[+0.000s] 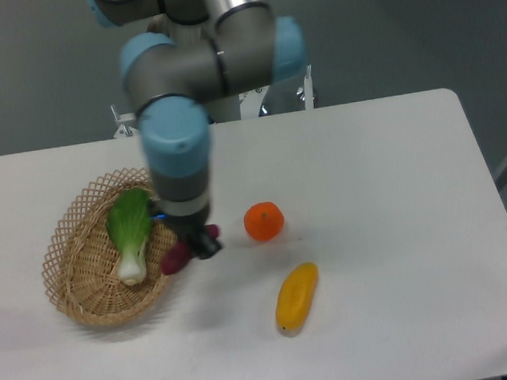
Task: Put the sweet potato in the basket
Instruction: 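Carry the sweet potato over the wicker basket beside the bok choy, then lower the sweet potato into the basket and open the gripper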
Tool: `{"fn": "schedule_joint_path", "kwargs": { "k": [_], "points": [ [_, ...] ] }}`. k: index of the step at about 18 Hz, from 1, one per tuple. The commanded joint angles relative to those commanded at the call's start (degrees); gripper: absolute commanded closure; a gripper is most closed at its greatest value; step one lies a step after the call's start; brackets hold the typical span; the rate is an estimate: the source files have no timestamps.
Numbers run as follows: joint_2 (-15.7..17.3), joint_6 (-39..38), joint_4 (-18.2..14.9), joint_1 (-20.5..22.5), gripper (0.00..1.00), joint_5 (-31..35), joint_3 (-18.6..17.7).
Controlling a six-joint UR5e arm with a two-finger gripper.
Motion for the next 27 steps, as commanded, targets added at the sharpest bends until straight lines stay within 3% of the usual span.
{"fn": "schedule_joint_path", "kwargs": {
  "k": [5, 11, 13, 16, 17, 19, 20, 21, 27],
  "points": [
    [-0.61, -2.37, -0.09, -3.87, 0.8, -0.26, -2.47],
    [-3.07, -3.95, 0.0, -6.78, 0.75, -0.09, -2.91],
    [-3.95, -5.18, 0.09, -7.66, 0.69, -0.09, -2.91],
    [-4.48, -6.42, 0.79, -8.01, 0.54, -0.09, -2.91],
    [-4.57, -6.5, 0.88, -8.01, 0.41, -0.09, -2.91],
    [-4.31, -6.5, 1.4, -8.01, 0.26, 0.0, -2.91],
    [-4.13, -6.42, 1.58, -7.93, 0.08, 0.0, -2.83],
    [-3.87, -6.42, 1.58, -7.92, 0.0, 0.17, -2.74],
    [-2.9, -5.98, 4.3, -6.7, 0.0, 4.57, -2.65]
  ]
}}
